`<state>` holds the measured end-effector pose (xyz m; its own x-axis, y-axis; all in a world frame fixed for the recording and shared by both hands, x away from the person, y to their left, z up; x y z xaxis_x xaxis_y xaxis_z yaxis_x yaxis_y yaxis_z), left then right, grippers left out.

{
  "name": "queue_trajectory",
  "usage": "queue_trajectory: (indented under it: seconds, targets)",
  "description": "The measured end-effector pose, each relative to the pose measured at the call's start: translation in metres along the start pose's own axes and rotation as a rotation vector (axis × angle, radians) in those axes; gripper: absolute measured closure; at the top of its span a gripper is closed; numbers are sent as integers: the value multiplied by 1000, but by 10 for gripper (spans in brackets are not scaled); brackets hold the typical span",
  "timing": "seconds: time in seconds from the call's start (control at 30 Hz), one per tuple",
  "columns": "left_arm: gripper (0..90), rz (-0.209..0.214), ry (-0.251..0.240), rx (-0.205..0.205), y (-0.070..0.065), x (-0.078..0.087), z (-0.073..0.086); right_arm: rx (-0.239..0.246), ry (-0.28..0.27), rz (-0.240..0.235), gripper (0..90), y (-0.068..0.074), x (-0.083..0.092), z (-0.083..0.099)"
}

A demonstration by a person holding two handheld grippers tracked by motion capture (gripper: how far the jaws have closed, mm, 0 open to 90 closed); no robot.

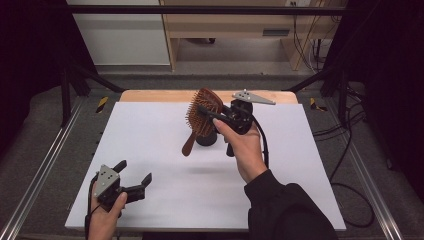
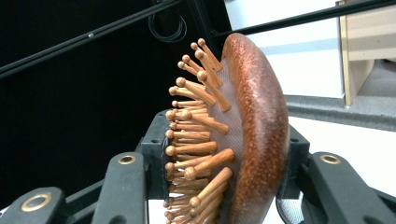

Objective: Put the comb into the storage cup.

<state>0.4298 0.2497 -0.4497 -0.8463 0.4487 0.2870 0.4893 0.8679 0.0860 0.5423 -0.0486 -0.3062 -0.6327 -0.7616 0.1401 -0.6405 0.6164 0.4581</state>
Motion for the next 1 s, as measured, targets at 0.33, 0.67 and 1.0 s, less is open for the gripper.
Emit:
queue_trajectory:
  seconds: [0.33, 0.67, 1.0]
  targets:
    - [31, 4, -3, 1, -1, 0, 0, 8, -24, -1, 506, 4, -4, -22]
    - [22, -33, -15, 23, 4, 2, 0, -10, -70, 5, 506, 4, -8, -47]
    - [23, -36, -23, 50, 7, 2, 0, 16, -104, 47, 505, -1, -13, -67]
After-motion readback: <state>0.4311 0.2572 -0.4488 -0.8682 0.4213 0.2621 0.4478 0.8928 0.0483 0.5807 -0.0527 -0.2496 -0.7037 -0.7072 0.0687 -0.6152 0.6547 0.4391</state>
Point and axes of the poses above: each handheld gripper's, and its own axes: x roughly backward along the jaws, z roughly out of its underside, y roughly to its left, the point moved 4 cm from there along -x, roughly forward along the jaws, and after that the axes turned 6 degrees about -x, right-handed, at the moved point
